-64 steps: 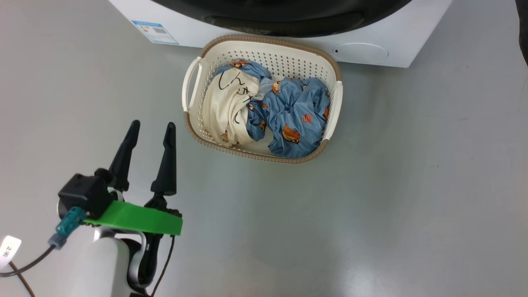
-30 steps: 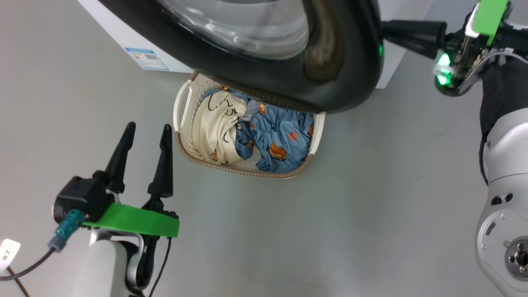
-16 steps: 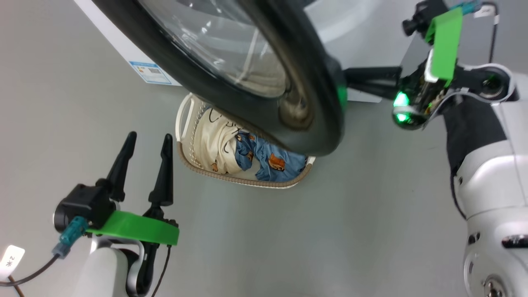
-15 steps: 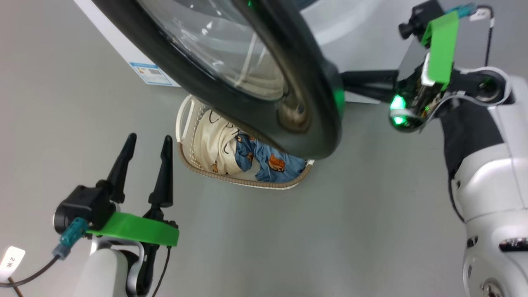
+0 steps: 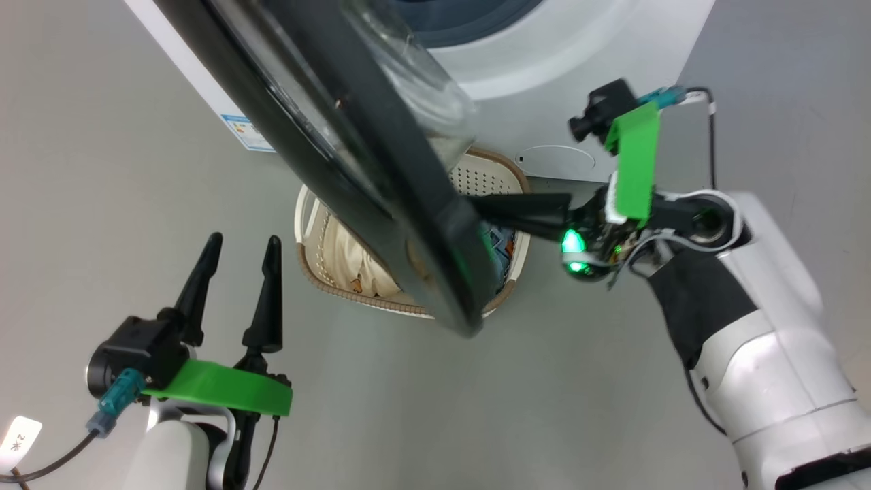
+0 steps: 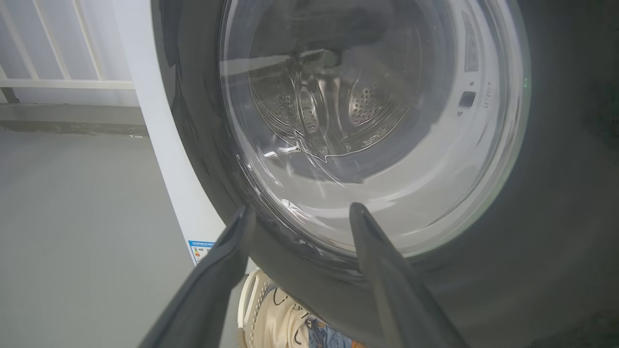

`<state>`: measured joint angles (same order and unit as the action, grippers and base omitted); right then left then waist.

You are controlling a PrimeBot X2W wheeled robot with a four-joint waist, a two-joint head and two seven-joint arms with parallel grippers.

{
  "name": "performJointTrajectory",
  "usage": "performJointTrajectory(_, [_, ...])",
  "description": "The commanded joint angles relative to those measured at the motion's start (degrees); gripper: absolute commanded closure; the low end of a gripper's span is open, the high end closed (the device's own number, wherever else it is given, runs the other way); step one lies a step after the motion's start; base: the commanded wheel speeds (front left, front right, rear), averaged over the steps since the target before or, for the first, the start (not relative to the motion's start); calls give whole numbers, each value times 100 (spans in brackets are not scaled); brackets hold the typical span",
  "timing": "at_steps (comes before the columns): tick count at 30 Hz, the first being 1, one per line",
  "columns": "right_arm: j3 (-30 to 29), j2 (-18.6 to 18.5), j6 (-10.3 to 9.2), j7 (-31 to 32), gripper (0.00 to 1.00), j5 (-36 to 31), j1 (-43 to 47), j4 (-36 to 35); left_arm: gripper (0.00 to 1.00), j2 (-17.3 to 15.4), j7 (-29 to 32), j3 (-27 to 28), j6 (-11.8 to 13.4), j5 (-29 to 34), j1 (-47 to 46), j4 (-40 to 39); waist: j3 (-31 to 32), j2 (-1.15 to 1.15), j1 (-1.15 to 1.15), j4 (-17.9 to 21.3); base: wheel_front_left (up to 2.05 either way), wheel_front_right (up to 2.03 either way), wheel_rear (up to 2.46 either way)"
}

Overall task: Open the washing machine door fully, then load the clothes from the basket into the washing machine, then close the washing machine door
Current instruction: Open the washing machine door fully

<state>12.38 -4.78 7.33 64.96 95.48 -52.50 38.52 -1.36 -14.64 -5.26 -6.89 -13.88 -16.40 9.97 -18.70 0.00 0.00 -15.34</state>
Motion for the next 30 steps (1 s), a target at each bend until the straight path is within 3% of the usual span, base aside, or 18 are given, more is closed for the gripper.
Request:
performJointTrajectory(1, [245,190,16,-79,100,129,141,-211,0,-152,-36,191,-18,56,3,-145,-7,0,0,-10,0,0,0])
performJointTrajectory(18, [2145,191,16,-979,100,1139,306,-384,0,-152,-36,131,-1,-18,-56,-128,-54,0,0,-88,0,0,0])
performJointTrajectory(30, [2866,-1,16,-1514,100,1803,291,-483,0,-152,-36,188,16,-20,-13,-47,158,0,0,-57,0,0,0])
